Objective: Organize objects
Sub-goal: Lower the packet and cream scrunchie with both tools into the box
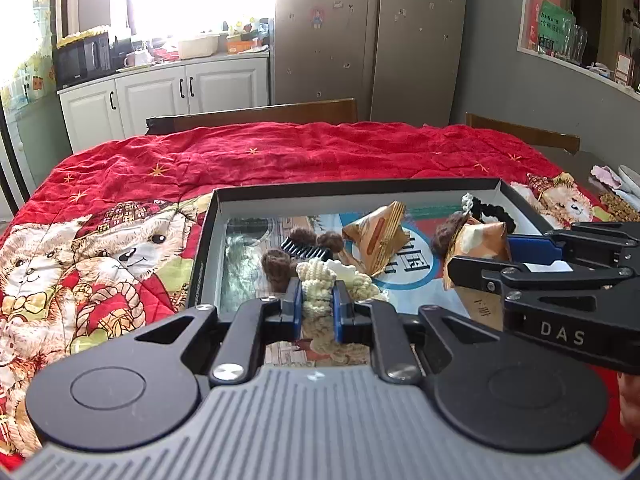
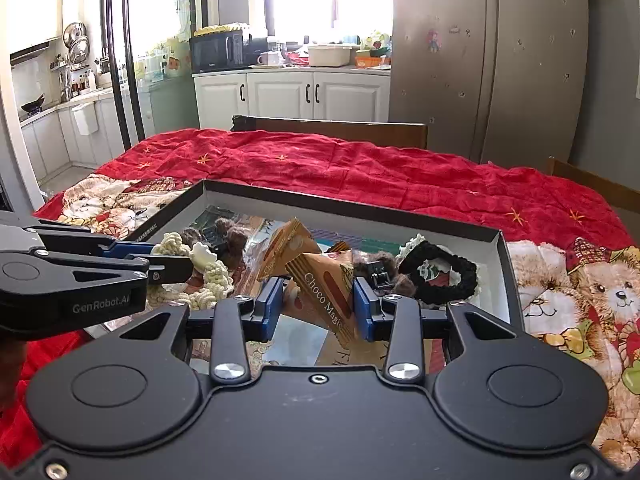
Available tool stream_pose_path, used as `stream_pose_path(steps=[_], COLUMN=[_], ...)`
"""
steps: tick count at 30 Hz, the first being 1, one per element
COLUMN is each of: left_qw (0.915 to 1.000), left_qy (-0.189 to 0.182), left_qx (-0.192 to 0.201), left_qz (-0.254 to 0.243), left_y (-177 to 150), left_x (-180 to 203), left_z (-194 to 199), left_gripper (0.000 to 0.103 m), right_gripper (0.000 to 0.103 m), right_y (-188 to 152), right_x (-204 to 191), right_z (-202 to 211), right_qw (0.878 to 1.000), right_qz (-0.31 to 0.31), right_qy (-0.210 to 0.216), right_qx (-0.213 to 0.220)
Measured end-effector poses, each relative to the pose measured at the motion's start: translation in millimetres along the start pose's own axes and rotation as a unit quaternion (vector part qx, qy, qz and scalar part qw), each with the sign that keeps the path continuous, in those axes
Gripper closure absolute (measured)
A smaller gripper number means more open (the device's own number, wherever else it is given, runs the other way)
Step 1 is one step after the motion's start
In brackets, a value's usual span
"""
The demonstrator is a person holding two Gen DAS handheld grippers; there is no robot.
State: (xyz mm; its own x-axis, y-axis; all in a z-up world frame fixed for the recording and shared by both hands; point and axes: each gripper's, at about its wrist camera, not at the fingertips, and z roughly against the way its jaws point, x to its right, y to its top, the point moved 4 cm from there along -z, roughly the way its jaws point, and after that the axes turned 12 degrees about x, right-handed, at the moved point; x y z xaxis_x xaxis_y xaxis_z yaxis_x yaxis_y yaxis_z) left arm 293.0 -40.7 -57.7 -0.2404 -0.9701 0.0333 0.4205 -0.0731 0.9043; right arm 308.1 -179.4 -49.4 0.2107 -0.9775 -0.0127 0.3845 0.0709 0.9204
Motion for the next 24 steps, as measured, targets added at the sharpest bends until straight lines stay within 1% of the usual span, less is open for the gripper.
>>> stream_pose_path(steps=[18,24], left_qw=[0.9999,0.9998], left_qy=[0.007,0.008], left_qx=[-0.013,-0.016], left_qz=[-0.008,-0.009], left_y=[-8,-10], left_x=[1,0], left_z=[-13,-15], left_gripper=[0.085,0.085], right_gripper=[0.067,0.067], right_y=[-10,-13], right_x=[4,8], right_z=[-14,-19], right_qw=[1.000,1.000], right_qz=[-0.009,-0.026], right_qy=[0.005,0.011], right_qx=[-0.009,-0.014])
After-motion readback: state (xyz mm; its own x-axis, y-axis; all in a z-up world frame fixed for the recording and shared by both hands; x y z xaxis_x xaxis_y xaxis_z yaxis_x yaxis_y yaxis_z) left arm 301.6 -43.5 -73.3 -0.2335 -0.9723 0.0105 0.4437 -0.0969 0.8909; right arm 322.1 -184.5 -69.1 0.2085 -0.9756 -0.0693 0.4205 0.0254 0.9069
